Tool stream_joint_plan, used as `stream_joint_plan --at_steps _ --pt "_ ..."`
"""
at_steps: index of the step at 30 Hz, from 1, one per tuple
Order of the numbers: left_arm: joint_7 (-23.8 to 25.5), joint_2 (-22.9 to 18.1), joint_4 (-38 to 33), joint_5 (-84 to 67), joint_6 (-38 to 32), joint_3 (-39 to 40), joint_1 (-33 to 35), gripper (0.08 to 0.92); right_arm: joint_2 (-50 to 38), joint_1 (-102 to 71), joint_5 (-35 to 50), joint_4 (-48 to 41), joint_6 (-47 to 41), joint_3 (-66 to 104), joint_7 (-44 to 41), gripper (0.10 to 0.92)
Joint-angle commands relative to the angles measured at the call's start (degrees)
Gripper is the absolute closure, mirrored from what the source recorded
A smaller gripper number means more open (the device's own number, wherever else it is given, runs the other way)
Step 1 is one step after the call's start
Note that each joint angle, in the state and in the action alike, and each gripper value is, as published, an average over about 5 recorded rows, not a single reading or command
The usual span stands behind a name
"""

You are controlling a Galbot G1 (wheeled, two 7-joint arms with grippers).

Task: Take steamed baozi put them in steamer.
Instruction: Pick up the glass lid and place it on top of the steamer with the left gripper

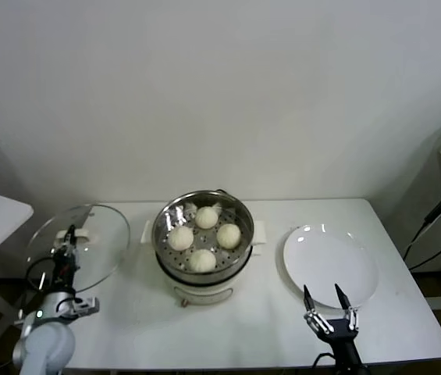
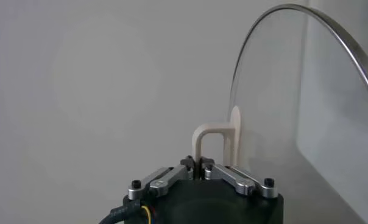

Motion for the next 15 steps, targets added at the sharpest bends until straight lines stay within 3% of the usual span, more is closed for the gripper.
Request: stream_joint_plan --at_steps 1,15 --pt "5.6 4.6 -7.4 -2.5 2.7 0.6 0.1 0.859 -0.2 -0.4 -0.1 -0.3 -0.4 0.0 -0.1 0.203" --pt "14.4 8.0 -18.1 -5.7 11.5 10.3 -1.0 0.859 -0.7 -1.2 -1.3 -1.4 -1.5 -0.3 -0.4 0.203"
